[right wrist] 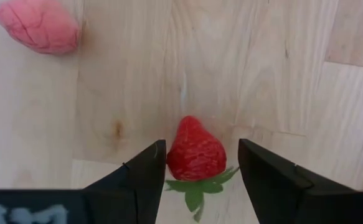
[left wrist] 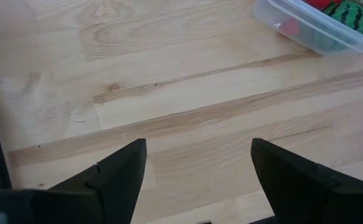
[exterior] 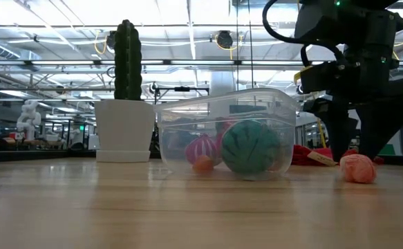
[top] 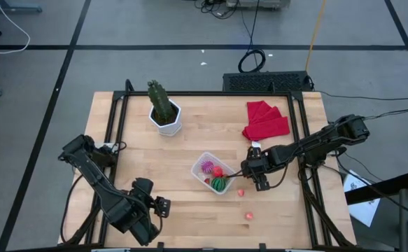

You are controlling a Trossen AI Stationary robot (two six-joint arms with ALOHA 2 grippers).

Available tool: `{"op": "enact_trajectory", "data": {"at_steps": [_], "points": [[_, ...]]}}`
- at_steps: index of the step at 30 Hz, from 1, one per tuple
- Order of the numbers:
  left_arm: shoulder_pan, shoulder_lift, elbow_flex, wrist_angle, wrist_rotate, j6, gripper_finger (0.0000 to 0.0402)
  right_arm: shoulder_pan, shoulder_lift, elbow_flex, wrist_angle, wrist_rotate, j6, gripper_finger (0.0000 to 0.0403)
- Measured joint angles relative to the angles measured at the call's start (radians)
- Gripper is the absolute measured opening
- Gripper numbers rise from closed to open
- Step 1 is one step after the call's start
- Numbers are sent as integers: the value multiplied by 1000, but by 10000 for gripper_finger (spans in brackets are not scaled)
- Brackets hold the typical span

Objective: Pick and placing Produce into tupperware
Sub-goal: Put the strawberry into the transparent bin

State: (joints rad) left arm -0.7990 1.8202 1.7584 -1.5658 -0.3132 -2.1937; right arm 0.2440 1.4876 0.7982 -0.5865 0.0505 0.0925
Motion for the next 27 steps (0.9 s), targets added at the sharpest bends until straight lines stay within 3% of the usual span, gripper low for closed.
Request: {"op": "enact_trajectory", "data": {"at_steps": [27], "points": [[0,0,0,6,0,21,292,0,-1,0,-22,1,19,132]]}}
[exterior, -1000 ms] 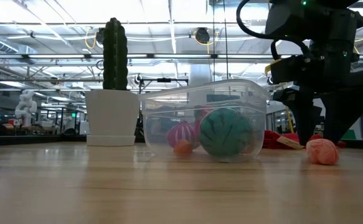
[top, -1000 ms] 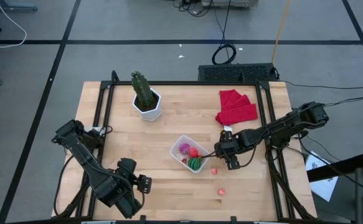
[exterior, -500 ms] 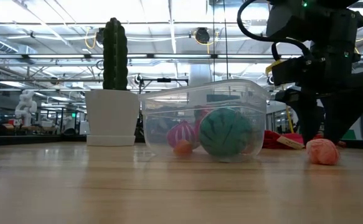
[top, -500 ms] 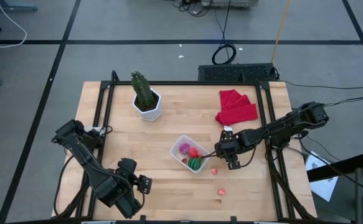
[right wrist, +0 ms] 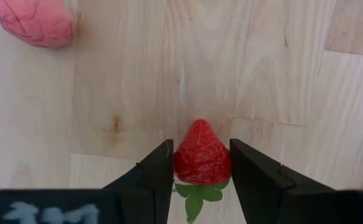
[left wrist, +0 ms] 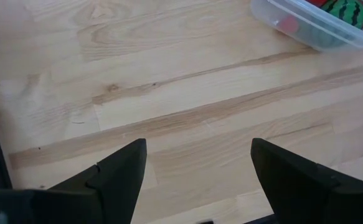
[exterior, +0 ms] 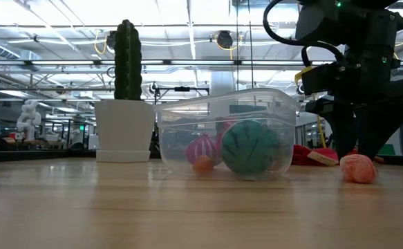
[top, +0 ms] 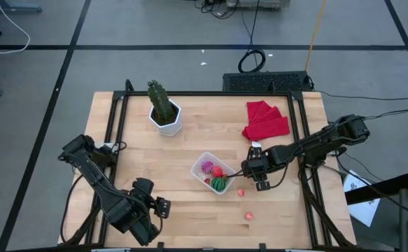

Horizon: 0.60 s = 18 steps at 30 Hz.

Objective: Pick and placing Produce into tupperware
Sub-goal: Put the strawberry into the transparent bin

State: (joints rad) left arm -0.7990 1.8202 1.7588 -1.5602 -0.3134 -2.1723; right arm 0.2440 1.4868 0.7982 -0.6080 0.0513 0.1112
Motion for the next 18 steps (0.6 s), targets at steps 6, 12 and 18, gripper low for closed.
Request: {"op": "enact_trajectory", "data": {"at_steps": [6,12,18], "points": [[0,0,0,-10,0,-18,292,0,-10,0,-9,0,-3,131],[0,0,0,-10,49,-29,292,0,-64,44,-67,1,-11,131],[-3,0,0,-11,79,-38,292,0,-110,151,-128,1,-55,130]]}}
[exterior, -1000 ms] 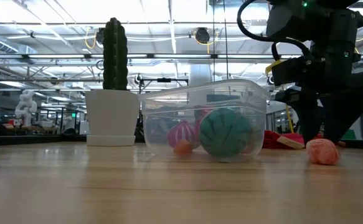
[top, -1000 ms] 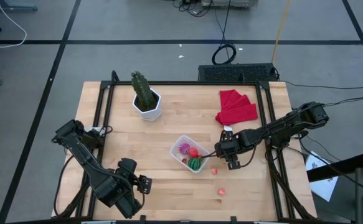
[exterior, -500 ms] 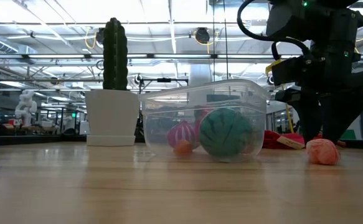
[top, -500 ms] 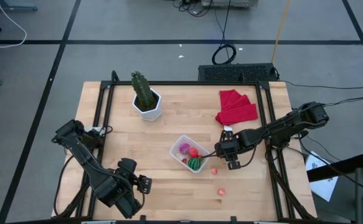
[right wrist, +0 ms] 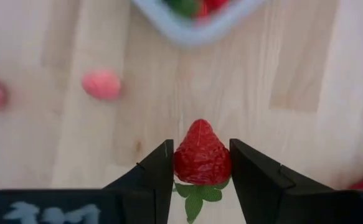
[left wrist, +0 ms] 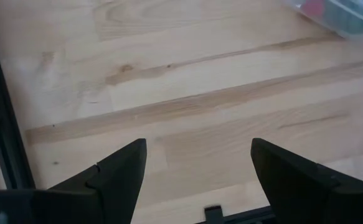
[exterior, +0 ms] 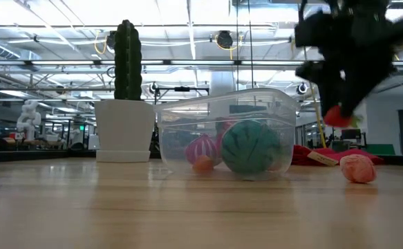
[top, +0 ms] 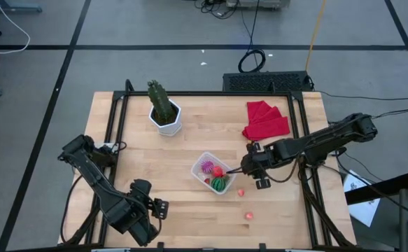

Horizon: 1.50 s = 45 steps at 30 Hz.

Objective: Pick and placing Produce into tupperware
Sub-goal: Put the strawberry into the transparent bin

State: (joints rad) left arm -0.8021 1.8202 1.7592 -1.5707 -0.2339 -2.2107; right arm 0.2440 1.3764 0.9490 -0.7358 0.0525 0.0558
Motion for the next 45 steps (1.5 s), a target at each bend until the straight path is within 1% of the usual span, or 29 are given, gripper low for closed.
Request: {"op": "enact_trajectory", "data": {"at_steps": [4,9,12,23,32,40,45], "points": [[0,0,0,0,2,-17,292,0,3,119,-63,0,-47,130],[0,0,0,-1,2,-18,292,0,14,241,-60,0,-105,130],[0,0,0,0,2,-18,292,0,42,305,-49,0,-127,130],[0,0,0,-1,2,-19,292,0,301,525,-62,0,-264,130],[0,0,0,0,1,-17,292,-16,453,546,-64,-1,-311,130],[0,0,0,0,1,1,292,-52,464,546,-70,-3,-312,130],[0,0,0,0,1,9,292,-68,463,515,-71,-3,-307,130]]}}
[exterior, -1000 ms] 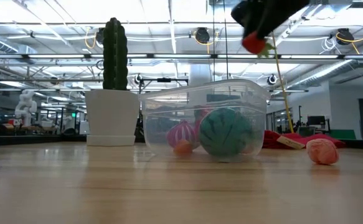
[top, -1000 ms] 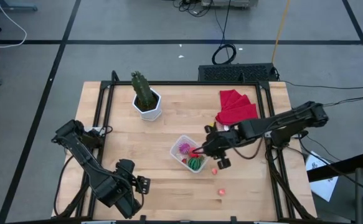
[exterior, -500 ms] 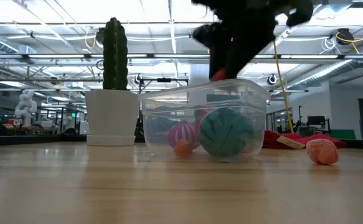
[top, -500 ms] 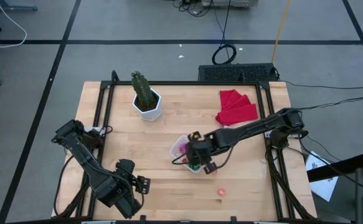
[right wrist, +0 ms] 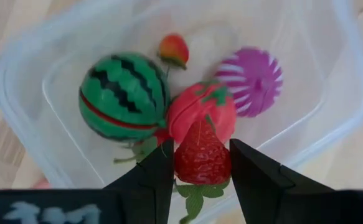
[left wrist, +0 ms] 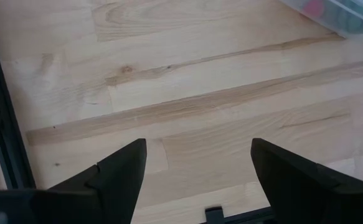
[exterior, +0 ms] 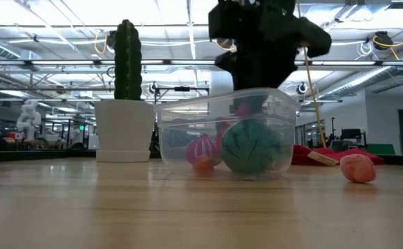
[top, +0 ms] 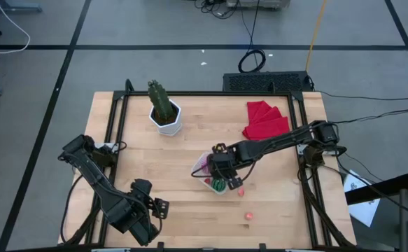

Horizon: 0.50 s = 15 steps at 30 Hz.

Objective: Pick and placing Produce into tupperware
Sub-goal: Put the strawberry into the transparent bin

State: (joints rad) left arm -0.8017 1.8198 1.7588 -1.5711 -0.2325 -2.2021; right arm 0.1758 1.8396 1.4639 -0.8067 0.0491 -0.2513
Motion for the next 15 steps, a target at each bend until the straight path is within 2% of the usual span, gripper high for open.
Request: {"op": "enact_trajectory", "data": {"at_steps": [15], "points": [[0,0,0,0,0,8,292,7,0,-18,16,-2,30,137]]}}
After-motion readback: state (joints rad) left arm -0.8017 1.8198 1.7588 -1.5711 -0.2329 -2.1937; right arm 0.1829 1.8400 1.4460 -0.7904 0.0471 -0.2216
